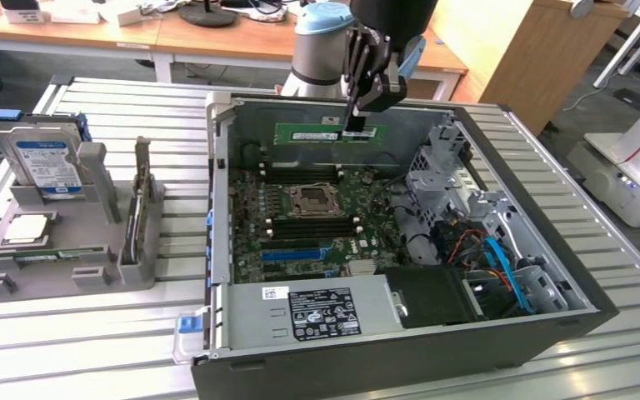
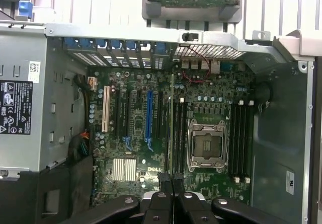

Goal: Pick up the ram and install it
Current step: 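Pick up the ram and move it above insertion slot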

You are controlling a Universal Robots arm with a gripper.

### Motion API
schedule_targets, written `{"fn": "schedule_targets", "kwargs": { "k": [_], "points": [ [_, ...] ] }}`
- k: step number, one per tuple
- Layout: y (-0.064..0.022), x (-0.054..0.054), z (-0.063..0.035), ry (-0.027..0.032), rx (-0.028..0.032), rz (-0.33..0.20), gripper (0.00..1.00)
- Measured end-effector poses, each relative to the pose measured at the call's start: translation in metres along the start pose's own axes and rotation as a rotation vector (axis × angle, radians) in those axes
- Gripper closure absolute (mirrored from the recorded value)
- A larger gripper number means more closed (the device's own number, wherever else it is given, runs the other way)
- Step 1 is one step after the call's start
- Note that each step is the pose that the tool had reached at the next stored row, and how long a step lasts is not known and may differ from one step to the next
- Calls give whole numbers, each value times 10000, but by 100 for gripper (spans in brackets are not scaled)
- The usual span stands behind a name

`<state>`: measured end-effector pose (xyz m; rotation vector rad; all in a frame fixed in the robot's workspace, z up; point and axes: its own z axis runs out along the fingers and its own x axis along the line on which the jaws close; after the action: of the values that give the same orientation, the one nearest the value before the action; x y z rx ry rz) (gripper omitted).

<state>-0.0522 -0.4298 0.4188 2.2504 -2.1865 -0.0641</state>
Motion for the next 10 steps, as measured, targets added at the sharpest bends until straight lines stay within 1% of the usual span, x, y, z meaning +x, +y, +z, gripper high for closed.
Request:
{"fn": "schedule_targets", "kwargs": {
  "k": [4, 10],
  "points": [
    [1, -1, 2, -1, 0, 2, 88],
    [-1, -1, 32, 0, 0, 17, 88]
  ]
}}
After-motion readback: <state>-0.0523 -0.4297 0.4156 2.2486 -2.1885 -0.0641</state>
